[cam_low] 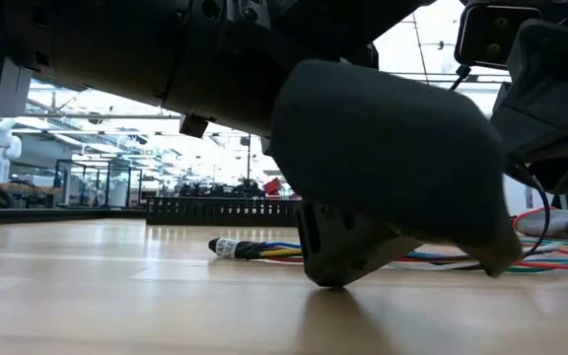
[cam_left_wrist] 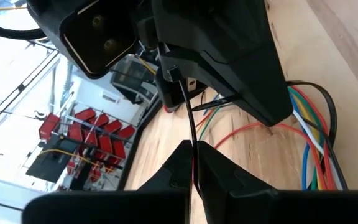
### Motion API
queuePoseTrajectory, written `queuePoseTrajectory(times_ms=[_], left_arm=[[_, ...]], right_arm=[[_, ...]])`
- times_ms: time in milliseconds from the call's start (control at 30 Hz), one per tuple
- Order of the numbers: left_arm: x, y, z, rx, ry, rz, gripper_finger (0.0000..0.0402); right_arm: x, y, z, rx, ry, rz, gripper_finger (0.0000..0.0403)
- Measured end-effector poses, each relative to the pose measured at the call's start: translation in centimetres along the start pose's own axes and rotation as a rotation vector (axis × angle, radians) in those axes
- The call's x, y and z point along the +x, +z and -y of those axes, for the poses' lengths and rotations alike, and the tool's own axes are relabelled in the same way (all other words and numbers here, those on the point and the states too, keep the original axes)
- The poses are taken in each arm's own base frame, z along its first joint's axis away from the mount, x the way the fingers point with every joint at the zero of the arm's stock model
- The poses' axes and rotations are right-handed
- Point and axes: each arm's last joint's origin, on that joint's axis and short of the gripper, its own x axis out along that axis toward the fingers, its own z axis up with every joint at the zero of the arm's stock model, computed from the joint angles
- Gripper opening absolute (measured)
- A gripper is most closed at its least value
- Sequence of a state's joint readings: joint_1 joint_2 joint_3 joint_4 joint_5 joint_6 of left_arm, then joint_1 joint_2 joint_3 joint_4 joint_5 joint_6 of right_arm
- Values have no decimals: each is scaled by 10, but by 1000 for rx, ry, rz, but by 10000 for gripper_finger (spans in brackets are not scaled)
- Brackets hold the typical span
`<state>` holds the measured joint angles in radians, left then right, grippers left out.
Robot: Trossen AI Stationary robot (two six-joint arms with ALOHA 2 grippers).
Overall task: Ziptie cables
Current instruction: Wrap the cable wires with the black zip tie
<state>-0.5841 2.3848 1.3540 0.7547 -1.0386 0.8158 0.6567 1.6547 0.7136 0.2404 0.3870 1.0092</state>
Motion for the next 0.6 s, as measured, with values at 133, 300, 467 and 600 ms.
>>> queuePoseTrajectory(times_ms=[133, 300, 467, 600], left_arm=[[2, 0, -2, -9, -3, 12, 22], [3, 1, -3, -24, 6, 21, 22], [4, 1, -4, -40, 13, 17, 22], [6, 0, -5, -42, 17, 13, 22]], right_arm=[[0, 0, 0, 0, -1, 0, 0], [0, 0, 1, -4, -15, 2, 0], [0, 1, 2, -12, -37, 38, 0], [0, 2, 2, -27, -37, 43, 0]])
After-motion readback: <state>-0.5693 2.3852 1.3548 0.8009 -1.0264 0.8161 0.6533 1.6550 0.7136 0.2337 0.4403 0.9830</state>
